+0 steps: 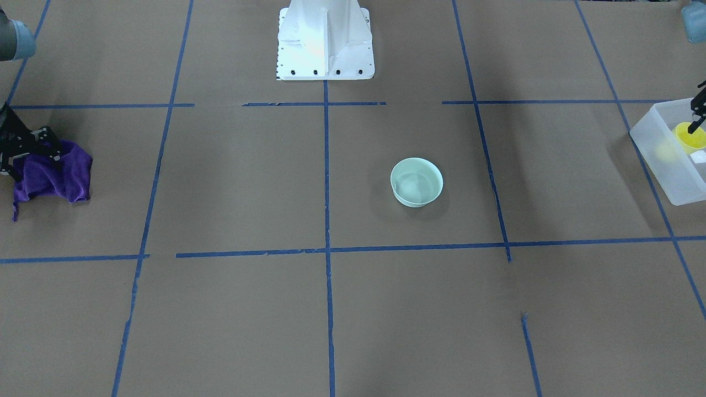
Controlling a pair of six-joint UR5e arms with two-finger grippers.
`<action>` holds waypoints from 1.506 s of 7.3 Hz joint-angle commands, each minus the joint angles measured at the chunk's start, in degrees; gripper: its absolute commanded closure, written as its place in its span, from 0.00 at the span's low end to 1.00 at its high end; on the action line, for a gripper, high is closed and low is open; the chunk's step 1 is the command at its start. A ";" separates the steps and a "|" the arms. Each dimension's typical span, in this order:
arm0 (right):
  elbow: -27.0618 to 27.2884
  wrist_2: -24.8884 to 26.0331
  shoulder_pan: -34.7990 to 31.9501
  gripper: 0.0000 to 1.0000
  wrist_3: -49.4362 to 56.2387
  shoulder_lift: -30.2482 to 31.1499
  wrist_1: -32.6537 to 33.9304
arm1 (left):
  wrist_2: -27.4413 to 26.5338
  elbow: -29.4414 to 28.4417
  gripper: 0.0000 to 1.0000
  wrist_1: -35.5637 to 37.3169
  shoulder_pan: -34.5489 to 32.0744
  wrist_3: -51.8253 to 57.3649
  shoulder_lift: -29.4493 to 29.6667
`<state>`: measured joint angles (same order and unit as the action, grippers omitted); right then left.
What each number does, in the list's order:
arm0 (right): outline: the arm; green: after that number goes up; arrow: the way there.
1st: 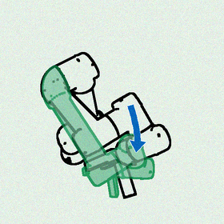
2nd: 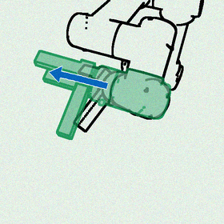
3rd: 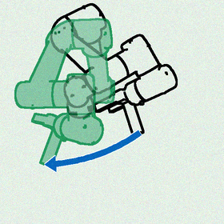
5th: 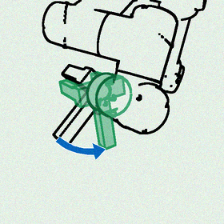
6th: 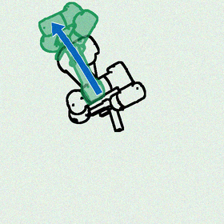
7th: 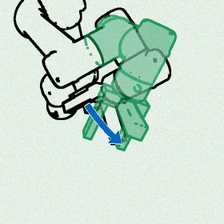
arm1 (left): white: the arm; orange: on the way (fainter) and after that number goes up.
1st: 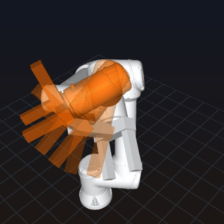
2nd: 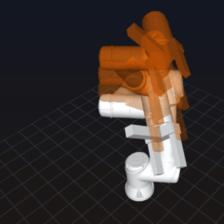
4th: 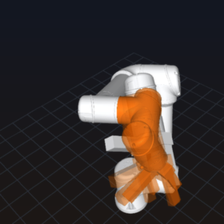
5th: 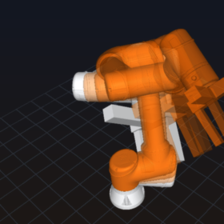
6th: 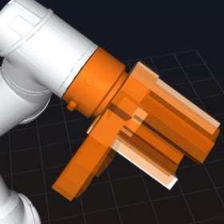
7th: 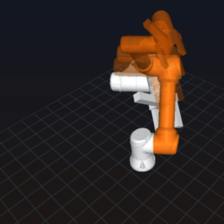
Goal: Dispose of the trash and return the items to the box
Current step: 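Move the right gripper toward the purple cloth, then grasp the purple cloth with the right gripper and lift it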
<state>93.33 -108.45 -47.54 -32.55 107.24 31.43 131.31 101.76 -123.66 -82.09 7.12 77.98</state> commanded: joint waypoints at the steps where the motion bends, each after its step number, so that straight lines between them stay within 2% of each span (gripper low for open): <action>1: 2.36 -0.71 -0.09 1.00 0.12 -0.19 0.29 | 0.00 -0.08 0.00 0.00 0.00 0.00 -0.03; 3: 6.06 -3.25 -0.71 1.00 0.12 0.43 1.78 | 0.00 -0.16 0.00 0.00 0.00 0.00 -0.03; 5: 17.17 -9.55 -5.60 1.00 0.82 2.17 13.58 | 0.00 -0.16 0.00 -0.09 0.00 0.00 -0.11; 6: 21.07 -13.33 -11.37 1.00 5.96 2.62 19.40 | 0.00 -0.16 0.00 0.00 -0.09 0.00 -0.11; 8: 24.43 -24.91 -28.75 1.00 27.08 1.84 34.23 | 0.00 -0.08 0.00 -0.08 -0.09 0.00 -0.11; 9: 25.49 -27.14 -35.80 1.00 39.29 -0.08 44.32 | 0.00 0.01 0.00 -0.09 -0.09 -0.26 -0.11; 10: 24.89 -27.17 -42.04 1.00 52.72 -1.93 54.68 | 0.00 0.10 0.00 -0.09 -0.09 -0.35 -0.11; 11: 21.23 -26.47 -48.89 1.00 67.47 -6.99 63.49 | 0.09 0.19 0.00 -0.09 0.00 -0.44 -0.03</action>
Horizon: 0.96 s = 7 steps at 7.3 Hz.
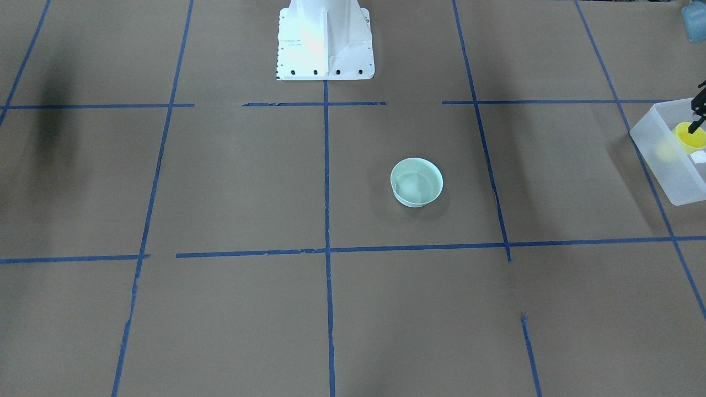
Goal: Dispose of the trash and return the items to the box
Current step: 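Grasp the purple cloth with the right gripper and lift it, then drop the purple cloth into the pink bin while the left gripper reaches the green bowl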
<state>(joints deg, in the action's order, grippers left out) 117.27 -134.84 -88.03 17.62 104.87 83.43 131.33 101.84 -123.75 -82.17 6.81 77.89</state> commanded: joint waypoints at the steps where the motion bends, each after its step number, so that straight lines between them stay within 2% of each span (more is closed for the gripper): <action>1: -8.31 0.80 -11.00 1.00 25.97 -6.50 13.14 | 0.06 0.11 0.00 0.00 0.08 -0.13 0.16; 3: -15.46 5.09 -11.02 1.00 30.62 -7.13 12.55 | 0.06 0.20 0.00 -0.09 0.08 -0.21 0.16; 4: -19.32 7.46 -10.93 1.00 30.89 -7.13 7.32 | 0.06 0.11 0.00 -0.09 0.08 -0.21 0.16; 5: -24.58 7.57 -10.76 0.83 29.94 -7.22 -0.73 | 0.06 0.11 0.00 -0.09 0.08 -0.13 0.16; 6: -26.72 6.96 -10.76 0.01 28.80 -7.66 -2.38 | 0.06 0.11 0.00 -0.44 -0.01 0.13 0.07; 7: -26.48 4.52 -10.67 0.00 24.52 -7.92 -2.31 | -0.46 1.41 0.00 -0.35 -0.01 0.05 0.16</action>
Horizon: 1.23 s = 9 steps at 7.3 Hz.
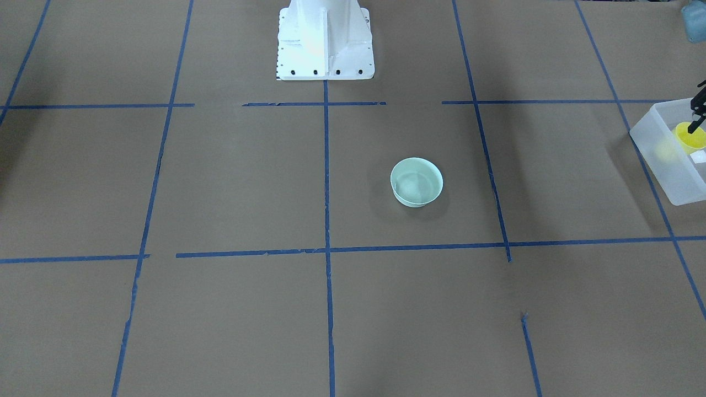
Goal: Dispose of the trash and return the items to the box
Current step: 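Drop the purple cloth into the pink bin while the left gripper reaches the green bowl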
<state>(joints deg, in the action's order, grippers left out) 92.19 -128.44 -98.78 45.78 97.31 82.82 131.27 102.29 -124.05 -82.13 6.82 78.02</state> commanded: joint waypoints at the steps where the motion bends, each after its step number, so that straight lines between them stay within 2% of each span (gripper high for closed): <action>1: -1.22 -5.38 0.07 0.00 -11.69 -0.72 -1.78 | -0.58 1.85 0.00 2.03 0.22 -0.40 1.16; 2: -0.70 -7.77 0.60 0.00 -18.20 -0.81 -1.78 | -0.58 3.77 0.00 8.93 0.05 -0.58 4.91; 3: 0.17 -8.49 1.65 0.02 -21.49 -0.81 -1.87 | -0.93 7.45 0.00 14.13 0.74 -5.19 7.21; 4: 1.14 -8.58 2.09 0.02 -25.26 -0.81 -1.96 | -1.97 11.75 0.00 16.18 3.53 -12.54 7.49; 5: 1.50 -8.50 2.18 0.02 -27.13 -0.55 -1.96 | -3.11 15.01 0.00 16.29 9.21 -23.67 8.28; 6: 1.59 -8.58 2.27 0.02 -27.32 -0.46 -1.96 | -7.04 17.48 0.00 16.29 17.10 -36.83 9.94; 8: 1.59 -8.58 2.27 0.00 -27.15 -0.37 -2.13 | -11.28 18.21 0.00 14.38 28.55 -54.81 12.94; 9: 1.59 -8.58 2.27 0.00 -27.15 -0.19 -2.92 | -13.91 17.95 0.00 9.66 33.31 -63.59 13.82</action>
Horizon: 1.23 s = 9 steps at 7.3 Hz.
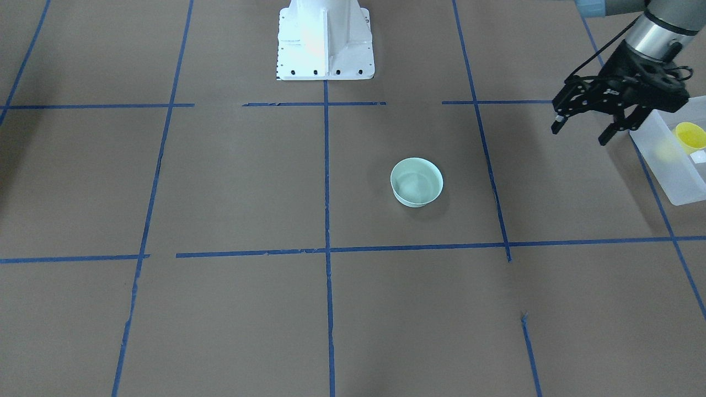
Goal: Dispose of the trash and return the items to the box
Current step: 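Drop the purple cloth into the pink bin while the left gripper reaches the green bowl, then grasp the pale green bowl rim with the left gripper and lift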
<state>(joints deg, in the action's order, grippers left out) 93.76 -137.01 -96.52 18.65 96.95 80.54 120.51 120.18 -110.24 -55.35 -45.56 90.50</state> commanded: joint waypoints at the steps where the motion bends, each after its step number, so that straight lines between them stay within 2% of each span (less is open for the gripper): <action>1: 0.02 -0.01 0.01 0.00 -0.02 0.17 -0.74 | -9.96 -1.08 0.00 -5.15 13.01 -15.65 2.56; 2: 0.02 0.08 0.01 0.00 -0.02 0.17 -0.74 | -11.51 -4.13 0.00 -5.25 15.51 -21.70 5.88; 3: 0.02 0.08 0.01 0.00 -0.02 0.26 -1.35 | -14.74 -6.86 0.17 -5.34 18.24 -28.11 8.18; 4: 0.02 -0.01 0.01 0.00 -0.10 0.34 -1.96 | -15.21 -8.71 0.39 -5.43 18.53 -35.22 10.29; 5: 0.02 -0.01 0.01 0.00 -0.10 0.43 -1.97 | -15.39 -10.56 0.47 -5.43 18.62 -39.38 11.70; 7: 0.02 0.08 0.01 0.00 -0.02 0.43 -1.97 | -17.84 -15.39 0.47 -5.43 20.89 -41.80 15.40; 9: 0.02 -0.01 -0.07 0.00 -0.02 0.43 -1.97 | -18.12 -17.07 0.47 -5.43 21.60 -41.62 15.67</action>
<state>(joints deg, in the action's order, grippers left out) 93.78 -136.99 -96.52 18.62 97.38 78.58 102.76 104.54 -115.66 -34.27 -87.09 105.78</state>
